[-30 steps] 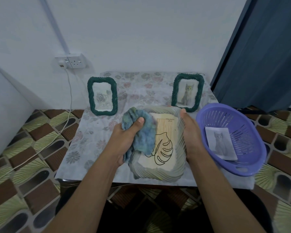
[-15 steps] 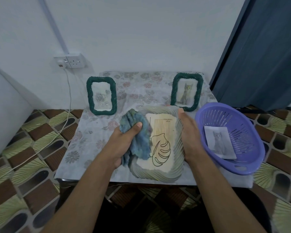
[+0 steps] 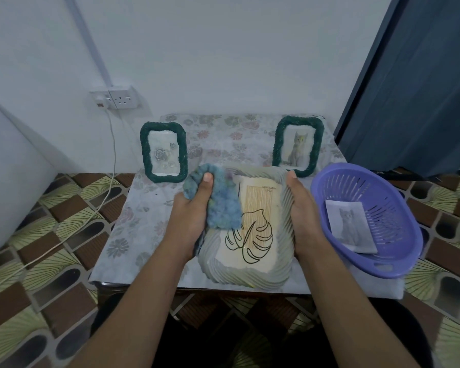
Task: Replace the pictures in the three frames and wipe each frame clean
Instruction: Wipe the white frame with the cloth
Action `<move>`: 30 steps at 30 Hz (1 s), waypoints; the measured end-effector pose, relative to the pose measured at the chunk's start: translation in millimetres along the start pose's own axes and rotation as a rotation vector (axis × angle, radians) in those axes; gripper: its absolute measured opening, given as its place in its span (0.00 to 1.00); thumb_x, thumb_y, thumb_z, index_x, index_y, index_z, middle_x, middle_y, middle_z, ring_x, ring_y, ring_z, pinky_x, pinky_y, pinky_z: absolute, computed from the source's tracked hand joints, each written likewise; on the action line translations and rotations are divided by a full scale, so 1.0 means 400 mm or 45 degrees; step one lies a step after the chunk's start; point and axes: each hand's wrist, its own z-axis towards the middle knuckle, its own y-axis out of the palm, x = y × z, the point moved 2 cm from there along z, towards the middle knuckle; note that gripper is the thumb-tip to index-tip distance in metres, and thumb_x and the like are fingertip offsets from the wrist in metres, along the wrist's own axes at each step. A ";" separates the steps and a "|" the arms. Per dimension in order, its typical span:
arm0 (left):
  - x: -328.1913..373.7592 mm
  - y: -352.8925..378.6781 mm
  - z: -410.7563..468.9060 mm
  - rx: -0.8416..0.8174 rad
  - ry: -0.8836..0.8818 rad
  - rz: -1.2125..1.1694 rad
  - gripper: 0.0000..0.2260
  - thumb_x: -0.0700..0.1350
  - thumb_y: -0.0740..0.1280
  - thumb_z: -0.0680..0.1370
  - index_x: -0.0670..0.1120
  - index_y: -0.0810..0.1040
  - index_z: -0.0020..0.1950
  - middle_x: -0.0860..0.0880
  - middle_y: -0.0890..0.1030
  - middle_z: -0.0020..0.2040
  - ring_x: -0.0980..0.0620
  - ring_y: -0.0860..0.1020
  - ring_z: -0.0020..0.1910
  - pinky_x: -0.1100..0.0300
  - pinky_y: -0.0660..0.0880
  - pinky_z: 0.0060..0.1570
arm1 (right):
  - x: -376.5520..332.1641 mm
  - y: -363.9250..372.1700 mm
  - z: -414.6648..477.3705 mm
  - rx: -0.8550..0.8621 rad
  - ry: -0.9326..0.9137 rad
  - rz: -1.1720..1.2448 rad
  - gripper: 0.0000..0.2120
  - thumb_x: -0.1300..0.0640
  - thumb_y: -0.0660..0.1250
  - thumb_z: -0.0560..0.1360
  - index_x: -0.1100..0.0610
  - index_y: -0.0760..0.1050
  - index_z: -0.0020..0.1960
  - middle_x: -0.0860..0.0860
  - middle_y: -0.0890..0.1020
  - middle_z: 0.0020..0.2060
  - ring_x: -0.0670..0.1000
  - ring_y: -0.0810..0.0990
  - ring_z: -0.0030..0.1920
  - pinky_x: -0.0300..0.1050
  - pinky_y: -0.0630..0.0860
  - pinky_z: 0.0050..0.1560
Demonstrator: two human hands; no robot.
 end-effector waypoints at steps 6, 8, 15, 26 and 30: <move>-0.020 -0.054 0.017 -0.123 -0.246 -0.382 0.20 0.59 0.60 0.79 0.45 0.83 0.55 0.46 0.86 0.50 0.51 0.85 0.47 0.60 0.81 0.41 | -0.026 -0.020 0.004 0.058 -0.060 0.077 0.18 0.48 0.56 0.84 0.56 0.81 0.55 0.55 0.87 0.50 0.55 0.85 0.52 0.51 0.80 0.54; -0.031 -0.076 0.023 -0.162 -0.316 -0.510 0.25 0.62 0.58 0.79 0.45 0.86 0.51 0.45 0.85 0.50 0.50 0.84 0.48 0.57 0.82 0.46 | -0.030 -0.027 0.007 0.080 -0.082 0.093 0.18 0.48 0.56 0.84 0.56 0.82 0.55 0.55 0.86 0.51 0.56 0.85 0.54 0.53 0.79 0.57; -0.047 -0.079 -0.011 -0.263 -0.317 -0.320 0.24 0.67 0.63 0.68 0.50 0.79 0.51 0.55 0.85 0.35 0.59 0.83 0.33 0.64 0.80 0.31 | -0.030 -0.037 0.019 0.102 -0.120 0.083 0.19 0.47 0.56 0.84 0.55 0.82 0.56 0.56 0.86 0.54 0.57 0.83 0.57 0.56 0.78 0.60; -0.061 0.011 -0.034 -0.125 -0.127 -0.006 0.06 0.48 0.70 0.76 0.47 0.83 0.50 0.46 0.86 0.45 0.48 0.85 0.47 0.57 0.81 0.45 | -0.015 -0.027 0.015 0.114 -0.151 -0.020 0.17 0.52 0.54 0.85 0.56 0.80 0.51 0.47 0.87 0.39 0.43 0.85 0.39 0.35 0.78 0.35; -0.042 0.001 -0.033 -0.131 -0.167 0.024 0.09 0.47 0.71 0.76 0.42 0.84 0.50 0.38 0.85 0.48 0.39 0.84 0.50 0.46 0.80 0.53 | -0.022 -0.034 0.024 0.135 -0.119 -0.034 0.17 0.50 0.56 0.85 0.55 0.81 0.50 0.48 0.87 0.40 0.46 0.86 0.41 0.37 0.80 0.36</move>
